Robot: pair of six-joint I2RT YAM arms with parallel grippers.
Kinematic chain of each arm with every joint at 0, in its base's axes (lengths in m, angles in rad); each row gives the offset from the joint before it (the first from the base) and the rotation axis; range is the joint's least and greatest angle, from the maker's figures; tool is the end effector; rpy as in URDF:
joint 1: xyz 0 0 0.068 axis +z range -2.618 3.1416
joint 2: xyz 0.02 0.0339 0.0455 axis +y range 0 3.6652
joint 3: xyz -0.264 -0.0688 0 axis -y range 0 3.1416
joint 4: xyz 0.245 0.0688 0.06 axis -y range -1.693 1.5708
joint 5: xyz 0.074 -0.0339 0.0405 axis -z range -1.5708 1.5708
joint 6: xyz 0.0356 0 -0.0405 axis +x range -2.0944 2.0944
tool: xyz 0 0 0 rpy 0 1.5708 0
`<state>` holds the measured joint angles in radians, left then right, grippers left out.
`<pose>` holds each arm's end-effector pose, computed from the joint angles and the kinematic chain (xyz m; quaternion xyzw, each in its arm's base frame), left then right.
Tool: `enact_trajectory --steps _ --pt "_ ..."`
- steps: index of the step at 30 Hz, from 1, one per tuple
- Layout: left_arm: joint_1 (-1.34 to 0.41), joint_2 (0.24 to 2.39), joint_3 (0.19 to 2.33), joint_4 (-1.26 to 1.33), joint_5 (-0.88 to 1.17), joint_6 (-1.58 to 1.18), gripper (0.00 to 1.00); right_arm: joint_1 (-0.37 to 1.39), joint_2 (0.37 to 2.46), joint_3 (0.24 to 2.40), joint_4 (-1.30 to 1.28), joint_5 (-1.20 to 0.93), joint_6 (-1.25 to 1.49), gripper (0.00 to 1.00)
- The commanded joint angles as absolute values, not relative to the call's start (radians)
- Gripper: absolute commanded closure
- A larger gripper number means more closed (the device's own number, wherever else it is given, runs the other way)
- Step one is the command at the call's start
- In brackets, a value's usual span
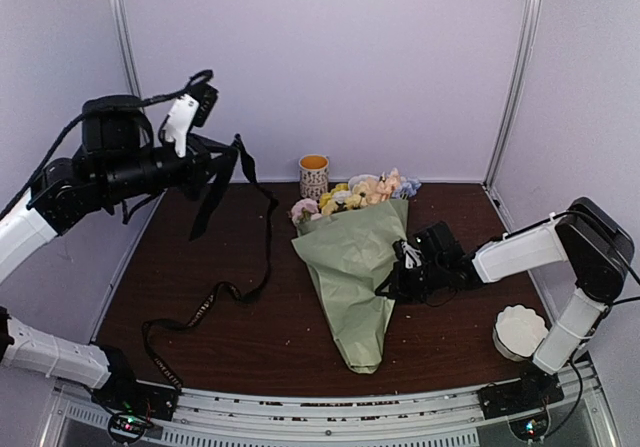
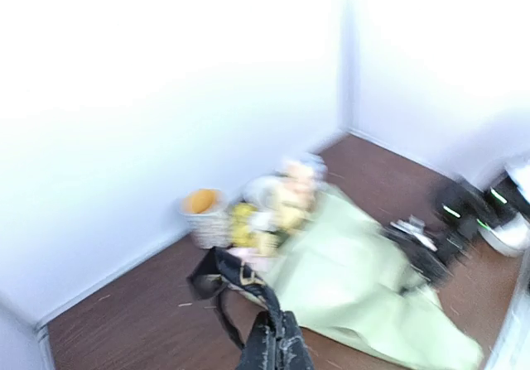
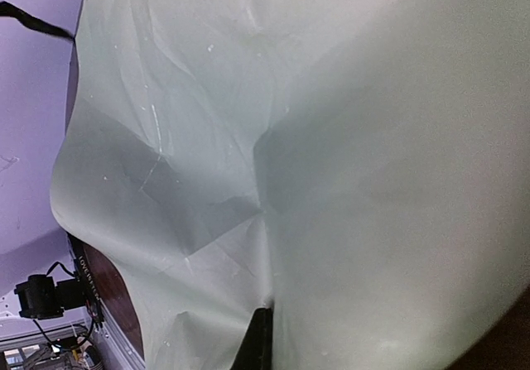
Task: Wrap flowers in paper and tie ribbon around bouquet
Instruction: Place the ribbon at the center of the board.
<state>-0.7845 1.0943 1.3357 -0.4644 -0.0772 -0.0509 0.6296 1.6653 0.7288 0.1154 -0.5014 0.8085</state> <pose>0.1642 -0.1600 0.4407 0.2575 0.7375 -0.2254 0.5822 0.2406 0.1964 0.1375 -0.0099 0.9060 0.4073 0.1148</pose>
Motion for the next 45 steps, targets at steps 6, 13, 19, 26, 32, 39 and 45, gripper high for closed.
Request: enact_trajectory --steps 6,13,19,26,32,39,45 --pt "-0.999 1.196 1.289 -0.54 0.291 0.168 1.0 0.638 1.644 0.763 0.097 -0.479 0.79 1.0" --pt "-1.0 1.176 1.272 -0.595 0.514 0.206 1.0 0.638 1.644 0.783 0.078 -0.474 0.782 1.0" --pt "-1.014 1.221 1.282 -0.836 0.717 0.325 1.0 0.638 1.631 0.799 0.053 -0.469 0.777 1.0" --pt "-1.072 1.298 1.261 -0.79 0.652 0.377 1.0 0.638 1.634 0.813 0.033 -0.465 0.766 1.0" --pt "-1.184 1.553 1.43 -0.896 0.701 0.505 1.0 0.638 1.625 0.824 0.009 -0.457 0.757 1.0" --pt "-1.205 1.623 1.49 -0.917 0.715 0.573 0.95 0.637 1.631 0.845 -0.022 -0.446 0.734 1.0" --pt "-1.216 1.682 1.53 -0.804 0.625 0.531 0.39 0.637 1.635 0.854 -0.03 -0.444 0.733 1.0"
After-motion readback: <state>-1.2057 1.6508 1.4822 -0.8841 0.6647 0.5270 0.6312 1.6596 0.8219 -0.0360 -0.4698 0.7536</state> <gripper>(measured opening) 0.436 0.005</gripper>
